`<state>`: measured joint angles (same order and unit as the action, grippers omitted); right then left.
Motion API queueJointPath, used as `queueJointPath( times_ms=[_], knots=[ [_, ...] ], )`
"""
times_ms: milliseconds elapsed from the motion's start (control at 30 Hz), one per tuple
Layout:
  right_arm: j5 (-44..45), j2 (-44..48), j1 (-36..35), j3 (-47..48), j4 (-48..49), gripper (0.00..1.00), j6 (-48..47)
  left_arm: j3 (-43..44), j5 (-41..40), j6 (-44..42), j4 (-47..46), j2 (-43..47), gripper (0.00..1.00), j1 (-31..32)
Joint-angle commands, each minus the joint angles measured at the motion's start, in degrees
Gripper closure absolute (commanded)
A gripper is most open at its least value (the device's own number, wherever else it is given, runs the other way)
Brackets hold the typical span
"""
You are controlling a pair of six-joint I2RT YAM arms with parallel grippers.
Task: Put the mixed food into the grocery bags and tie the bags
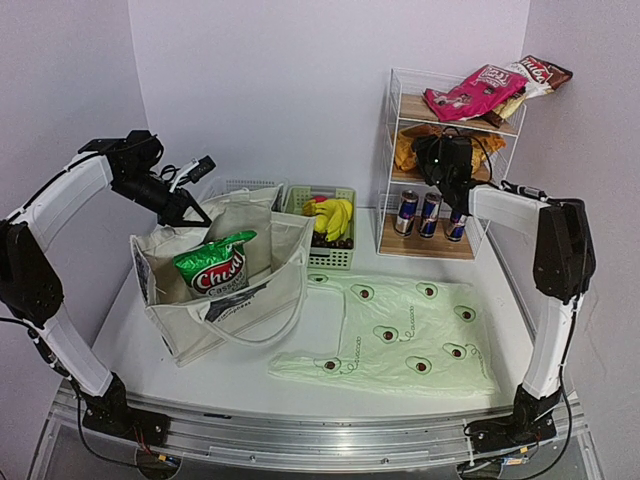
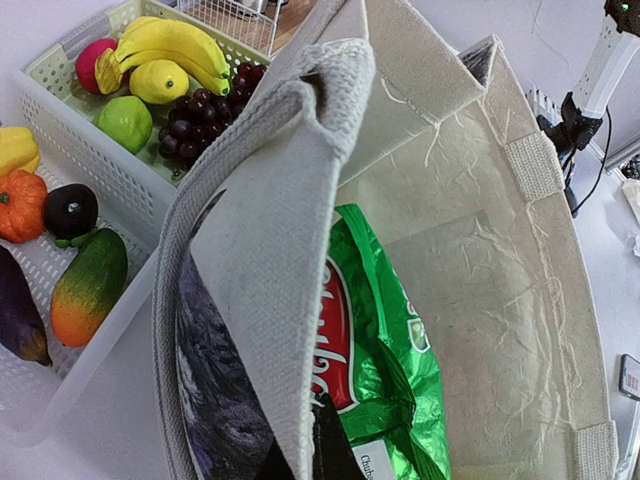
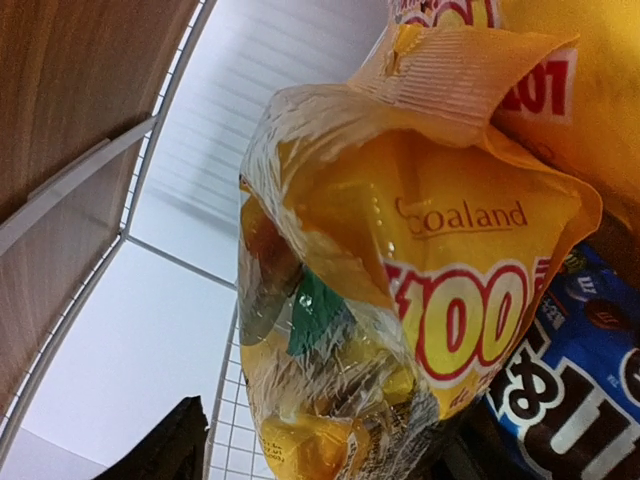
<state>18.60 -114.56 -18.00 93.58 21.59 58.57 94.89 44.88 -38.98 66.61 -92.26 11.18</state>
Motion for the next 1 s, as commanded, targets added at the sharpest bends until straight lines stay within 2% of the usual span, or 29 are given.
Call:
queueJointPath(
  times_ms=[0, 167, 233, 533, 967],
  knots=[
    [1.9, -2.8, 0.6, 1.8, 1.1, 0.44, 2.3, 2.0, 2.7, -0.5, 0.8, 2.9, 1.00, -0.1],
    [2.3, -2.5, 1.0, -0.2, 1.8, 0.90, 4.2, 1.8, 2.6, -1.0, 1.0, 3.2, 1.00, -0.1],
    [1.8, -2.2, 1.0, -1.0, 2.2, 0.99, 4.3, 1.7, 2.4, -1.1, 0.9, 3.3, 1.00, -0.1],
    [-3.2, 3.6, 0.9, -1.9, 2.4, 1.00, -2.2, 1.2, 2.5, -1.4, 0.7, 3.3, 1.00, -0.1],
    [-7.7, 15.3, -1.1, -9.2, -0.2, 1.00, -10.7, 1.1, 2.7, -1.4, 0.5, 3.1, 1.00, 0.0]
  ],
)
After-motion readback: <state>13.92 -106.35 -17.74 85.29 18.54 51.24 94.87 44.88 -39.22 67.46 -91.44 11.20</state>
